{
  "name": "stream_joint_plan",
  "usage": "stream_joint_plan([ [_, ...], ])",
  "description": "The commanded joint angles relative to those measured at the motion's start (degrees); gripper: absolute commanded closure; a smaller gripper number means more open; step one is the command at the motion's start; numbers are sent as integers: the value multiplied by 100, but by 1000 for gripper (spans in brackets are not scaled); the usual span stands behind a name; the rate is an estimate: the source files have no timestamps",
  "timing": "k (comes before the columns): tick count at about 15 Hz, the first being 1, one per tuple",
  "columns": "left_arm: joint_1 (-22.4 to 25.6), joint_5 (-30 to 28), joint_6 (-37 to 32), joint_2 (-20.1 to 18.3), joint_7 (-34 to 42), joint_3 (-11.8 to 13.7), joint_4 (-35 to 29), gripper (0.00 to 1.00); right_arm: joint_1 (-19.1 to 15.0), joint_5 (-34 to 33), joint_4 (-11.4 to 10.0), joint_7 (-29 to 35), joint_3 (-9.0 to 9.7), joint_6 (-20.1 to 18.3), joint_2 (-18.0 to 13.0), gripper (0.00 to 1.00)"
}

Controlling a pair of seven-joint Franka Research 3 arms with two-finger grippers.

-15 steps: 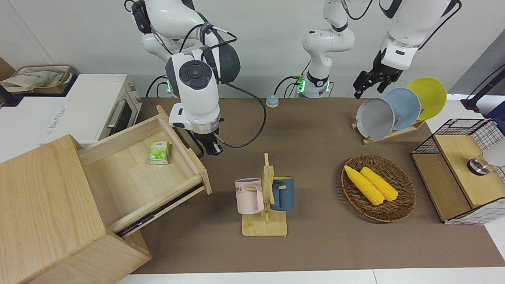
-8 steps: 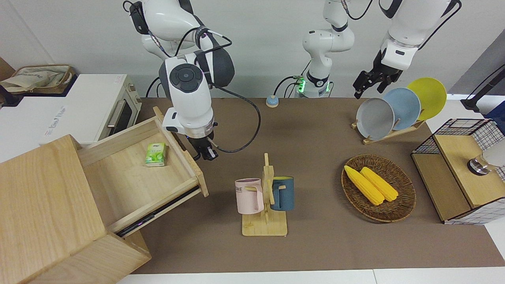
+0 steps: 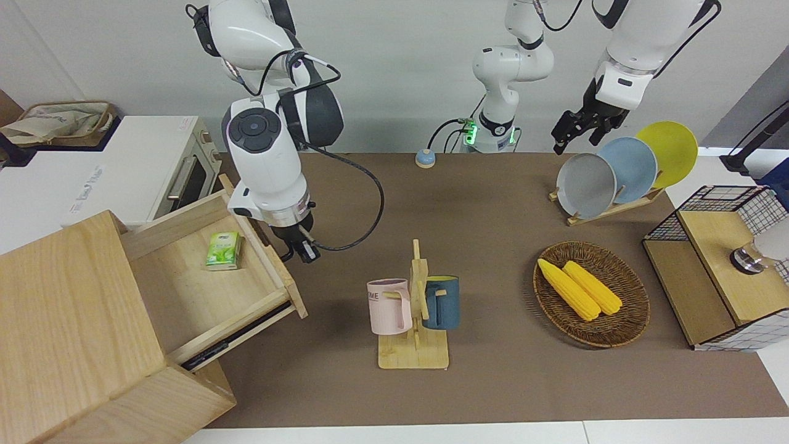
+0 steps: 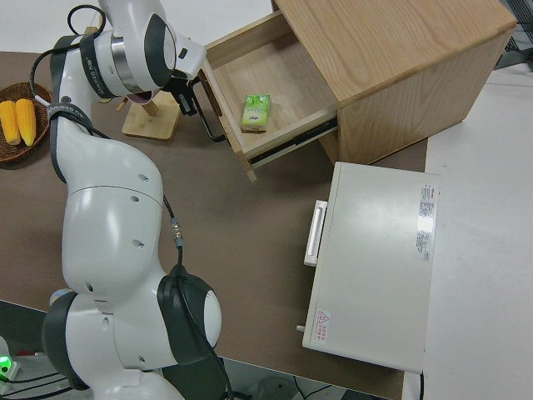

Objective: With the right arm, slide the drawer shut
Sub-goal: 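Push the drawer front away from the robot with the right arm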

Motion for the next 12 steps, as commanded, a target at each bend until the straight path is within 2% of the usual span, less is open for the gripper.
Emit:
stream_joint_plan([
  [1, -1, -5, -89, -47, 42, 24, 21, 7, -343, -118, 91, -524, 155, 97, 116, 1000],
  [7, -1, -5, -89, -47, 42, 24, 21, 7, -599, -118, 109, -1070, 155, 97, 160, 1000],
  [12, -1, -5, -89, -47, 42, 24, 21, 7, -941, -118, 117, -1544, 208, 97, 204, 1000],
])
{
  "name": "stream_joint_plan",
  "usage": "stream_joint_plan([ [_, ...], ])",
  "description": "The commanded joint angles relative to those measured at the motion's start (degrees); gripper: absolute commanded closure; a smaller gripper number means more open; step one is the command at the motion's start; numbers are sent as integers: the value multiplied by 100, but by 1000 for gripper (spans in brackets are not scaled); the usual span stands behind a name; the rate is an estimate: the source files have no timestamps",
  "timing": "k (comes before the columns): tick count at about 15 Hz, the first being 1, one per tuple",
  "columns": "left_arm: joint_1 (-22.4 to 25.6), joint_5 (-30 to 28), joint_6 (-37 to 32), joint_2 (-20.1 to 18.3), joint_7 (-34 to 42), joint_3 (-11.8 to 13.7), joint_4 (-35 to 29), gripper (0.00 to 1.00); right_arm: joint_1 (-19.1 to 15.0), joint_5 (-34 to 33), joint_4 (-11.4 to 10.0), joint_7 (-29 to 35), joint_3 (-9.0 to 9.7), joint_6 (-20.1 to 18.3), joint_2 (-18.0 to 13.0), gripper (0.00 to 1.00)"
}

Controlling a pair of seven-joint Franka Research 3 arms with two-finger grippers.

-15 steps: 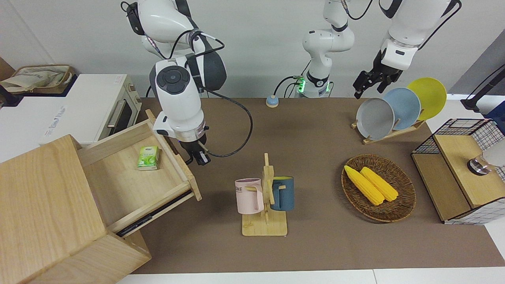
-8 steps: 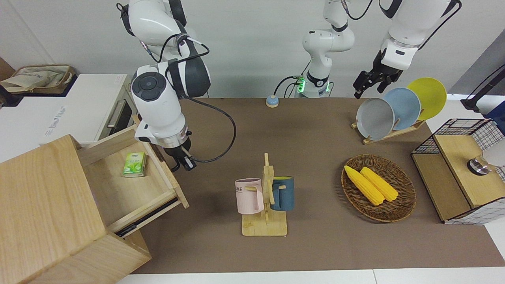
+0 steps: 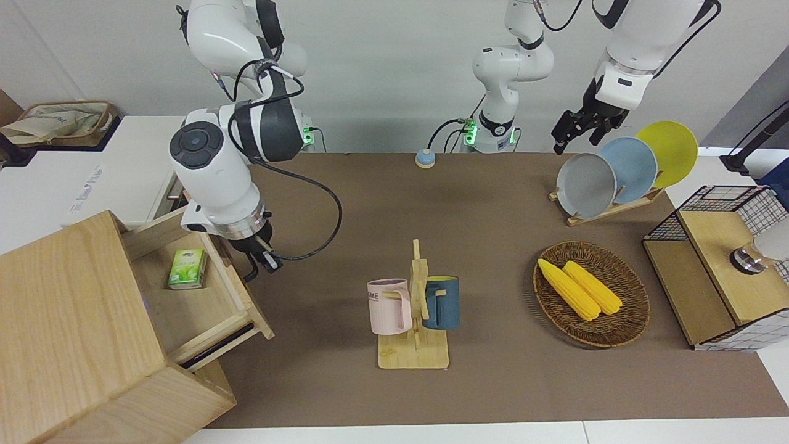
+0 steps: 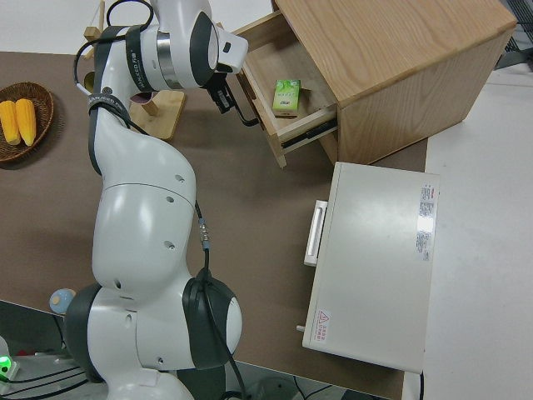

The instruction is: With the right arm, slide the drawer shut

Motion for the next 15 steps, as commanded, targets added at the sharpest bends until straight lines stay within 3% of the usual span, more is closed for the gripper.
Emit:
stream_joint_plan([
  [1, -1, -5, -89, -47, 42, 24, 21, 7, -401, -117, 117, -531, 226, 64, 131, 1000],
  [5, -1, -5, -89, -47, 42, 24, 21, 7, -683, -117, 126, -848, 349, 21, 166, 1000],
  [15, -1, -5, -89, -47, 42, 24, 21, 7, -762, -741, 152, -805, 297, -59, 193, 1000],
])
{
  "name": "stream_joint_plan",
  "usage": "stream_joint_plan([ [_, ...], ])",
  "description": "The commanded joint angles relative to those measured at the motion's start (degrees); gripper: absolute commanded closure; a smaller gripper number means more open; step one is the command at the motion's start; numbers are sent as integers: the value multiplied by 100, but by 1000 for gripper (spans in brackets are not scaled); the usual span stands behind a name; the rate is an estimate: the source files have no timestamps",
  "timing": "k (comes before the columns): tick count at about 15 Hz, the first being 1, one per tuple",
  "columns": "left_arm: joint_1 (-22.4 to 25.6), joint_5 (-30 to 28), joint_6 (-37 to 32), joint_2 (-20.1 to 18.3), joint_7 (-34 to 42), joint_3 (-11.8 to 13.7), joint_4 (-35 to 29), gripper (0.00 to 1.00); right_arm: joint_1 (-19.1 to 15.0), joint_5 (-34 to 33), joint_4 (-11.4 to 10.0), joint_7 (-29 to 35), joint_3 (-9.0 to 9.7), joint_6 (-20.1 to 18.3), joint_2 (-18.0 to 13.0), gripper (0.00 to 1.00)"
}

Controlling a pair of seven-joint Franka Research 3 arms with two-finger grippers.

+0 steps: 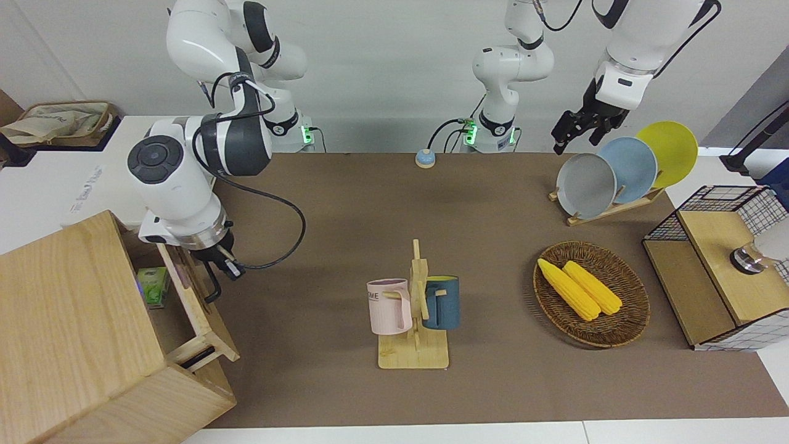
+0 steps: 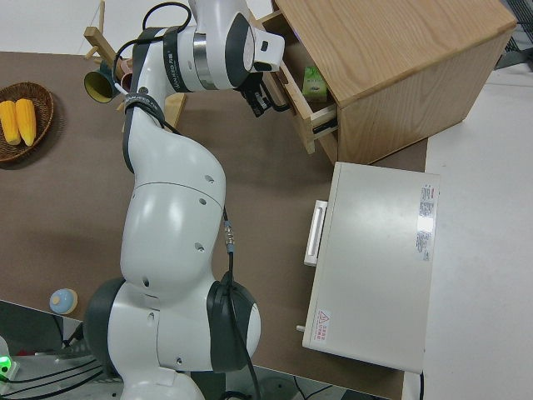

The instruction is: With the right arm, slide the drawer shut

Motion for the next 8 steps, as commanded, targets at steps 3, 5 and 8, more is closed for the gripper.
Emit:
stream_joint_plan([
  [3, -1, -5, -89, -47, 42, 24, 21, 7, -268, -145, 196, -74, 41, 62, 93, 1000],
  [5, -1, -5, -89, -47, 42, 24, 21, 7, -365, -145, 275, -117, 50, 62, 94, 1000],
  [8, -1, -5, -89, -47, 42, 24, 21, 7, -488, -145, 284, -135, 76, 132, 102, 1000],
])
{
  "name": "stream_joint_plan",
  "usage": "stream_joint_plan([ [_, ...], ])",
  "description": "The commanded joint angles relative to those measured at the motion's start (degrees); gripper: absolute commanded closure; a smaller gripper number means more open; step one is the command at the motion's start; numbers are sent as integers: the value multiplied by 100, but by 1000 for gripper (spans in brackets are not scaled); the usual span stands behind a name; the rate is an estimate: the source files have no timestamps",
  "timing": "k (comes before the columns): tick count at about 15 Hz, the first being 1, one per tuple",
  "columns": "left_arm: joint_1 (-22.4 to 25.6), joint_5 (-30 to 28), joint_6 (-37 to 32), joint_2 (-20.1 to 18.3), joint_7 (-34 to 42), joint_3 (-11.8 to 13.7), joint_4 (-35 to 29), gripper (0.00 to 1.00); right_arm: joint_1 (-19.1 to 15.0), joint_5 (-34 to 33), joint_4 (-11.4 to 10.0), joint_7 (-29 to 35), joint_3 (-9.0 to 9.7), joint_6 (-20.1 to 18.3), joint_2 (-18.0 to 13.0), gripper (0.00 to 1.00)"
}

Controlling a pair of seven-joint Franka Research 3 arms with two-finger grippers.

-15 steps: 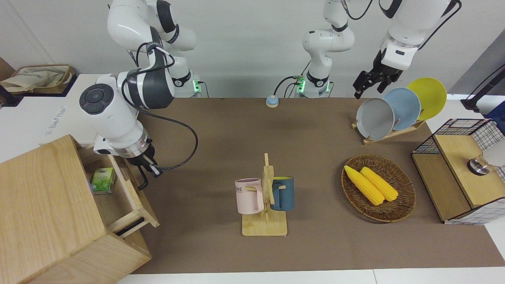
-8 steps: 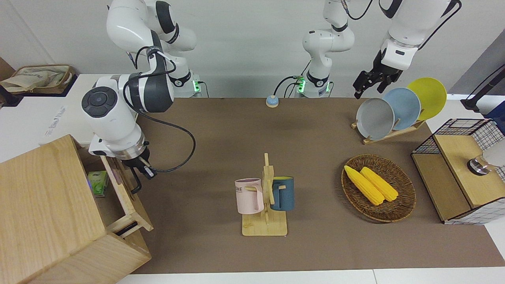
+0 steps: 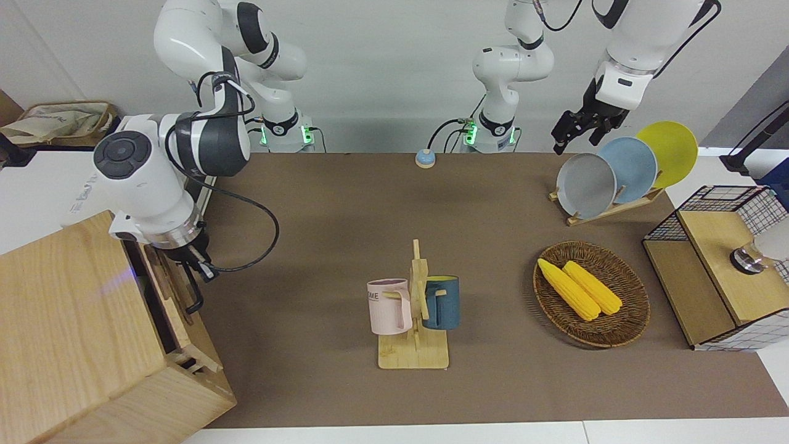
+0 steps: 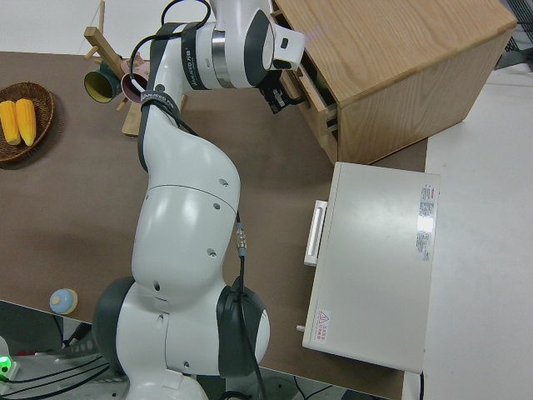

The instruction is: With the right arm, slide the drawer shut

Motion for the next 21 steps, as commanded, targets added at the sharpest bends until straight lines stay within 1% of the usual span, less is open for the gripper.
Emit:
stream_joint_plan([
  [1, -1, -5, -97, -47, 42, 24, 21, 7, -200, -98, 167, -147, 103, 96, 103, 1000],
  [2, -1, -5, -89, -47, 42, 24, 21, 7, -217, -107, 167, -226, 103, 96, 103, 1000],
  [3, -1, -5, -89, -47, 42, 24, 21, 7, -252, -107, 211, -305, 103, 96, 103, 1000],
  [6, -1, -5, -89, -47, 42, 24, 21, 7, -349, -107, 255, -376, 130, 96, 103, 1000],
  [11, -1, -5, -97, -47, 42, 24, 21, 7, -472, -98, 264, -516, 147, 105, 120, 1000],
  [16, -1, -5, -89, -47, 42, 24, 21, 7, -464, -98, 264, -508, 147, 96, 129, 1000],
  [21, -1, -5, -89, -47, 42, 24, 21, 7, -323, -107, 246, -464, 191, -9, 94, 1000],
])
